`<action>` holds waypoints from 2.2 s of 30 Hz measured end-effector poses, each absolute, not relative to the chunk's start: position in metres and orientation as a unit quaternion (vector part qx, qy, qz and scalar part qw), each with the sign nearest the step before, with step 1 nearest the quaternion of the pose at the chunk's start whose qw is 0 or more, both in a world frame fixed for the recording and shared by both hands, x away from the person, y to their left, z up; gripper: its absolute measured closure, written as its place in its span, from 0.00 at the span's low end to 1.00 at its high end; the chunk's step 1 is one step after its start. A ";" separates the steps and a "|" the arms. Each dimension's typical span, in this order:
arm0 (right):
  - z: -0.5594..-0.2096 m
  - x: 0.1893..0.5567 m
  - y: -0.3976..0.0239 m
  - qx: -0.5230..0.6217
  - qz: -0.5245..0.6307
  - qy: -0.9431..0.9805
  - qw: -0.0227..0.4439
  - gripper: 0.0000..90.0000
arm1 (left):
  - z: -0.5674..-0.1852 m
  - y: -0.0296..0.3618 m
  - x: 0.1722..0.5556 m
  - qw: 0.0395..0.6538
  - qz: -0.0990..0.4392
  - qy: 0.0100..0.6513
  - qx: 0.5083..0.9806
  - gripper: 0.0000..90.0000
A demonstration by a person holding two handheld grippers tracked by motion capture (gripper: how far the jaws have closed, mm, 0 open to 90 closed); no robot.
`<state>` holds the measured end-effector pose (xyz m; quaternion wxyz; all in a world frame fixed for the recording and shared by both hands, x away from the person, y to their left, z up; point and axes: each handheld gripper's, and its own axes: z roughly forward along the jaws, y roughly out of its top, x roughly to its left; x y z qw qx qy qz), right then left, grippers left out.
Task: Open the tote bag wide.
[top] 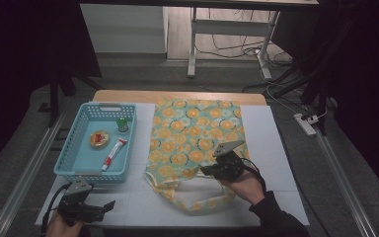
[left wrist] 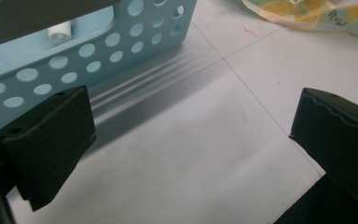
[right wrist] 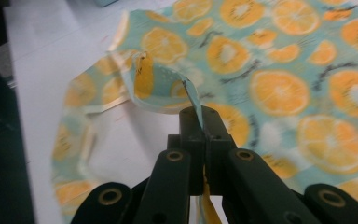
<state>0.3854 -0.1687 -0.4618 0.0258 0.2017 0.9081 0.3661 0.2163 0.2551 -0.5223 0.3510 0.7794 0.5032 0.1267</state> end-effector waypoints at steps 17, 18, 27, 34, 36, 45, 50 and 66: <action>-0.451 0.447 -0.160 0.239 0.387 0.887 0.076 1.00 | -0.522 0.256 0.216 0.354 0.127 0.503 0.778 0.00; -0.451 0.454 -0.158 0.241 0.386 0.887 0.084 1.00 | -0.522 0.256 0.216 0.354 0.127 0.504 0.778 0.00; -0.451 0.488 -0.146 0.254 0.387 0.879 0.114 1.00 | -0.522 0.257 0.216 0.356 0.126 0.504 0.777 0.00; -0.461 0.514 -0.146 0.276 0.382 0.873 0.127 1.00 | -0.522 0.257 0.216 0.355 0.125 0.504 0.777 0.00; -0.463 0.516 -0.146 0.277 0.379 0.873 0.130 1.00 | -0.522 0.257 0.216 0.355 0.125 0.505 0.777 0.00; -0.493 0.538 -0.143 0.294 0.349 0.880 0.128 1.00 | -0.522 0.256 0.216 0.354 0.125 0.504 0.778 0.00; -0.520 0.545 -0.146 0.303 0.314 0.892 0.116 0.98 | -0.522 0.256 0.216 0.354 0.126 0.503 0.778 0.00; -0.481 0.524 -0.154 0.302 0.373 0.872 0.101 0.37 | -0.522 0.257 0.216 0.356 0.126 0.505 0.776 0.00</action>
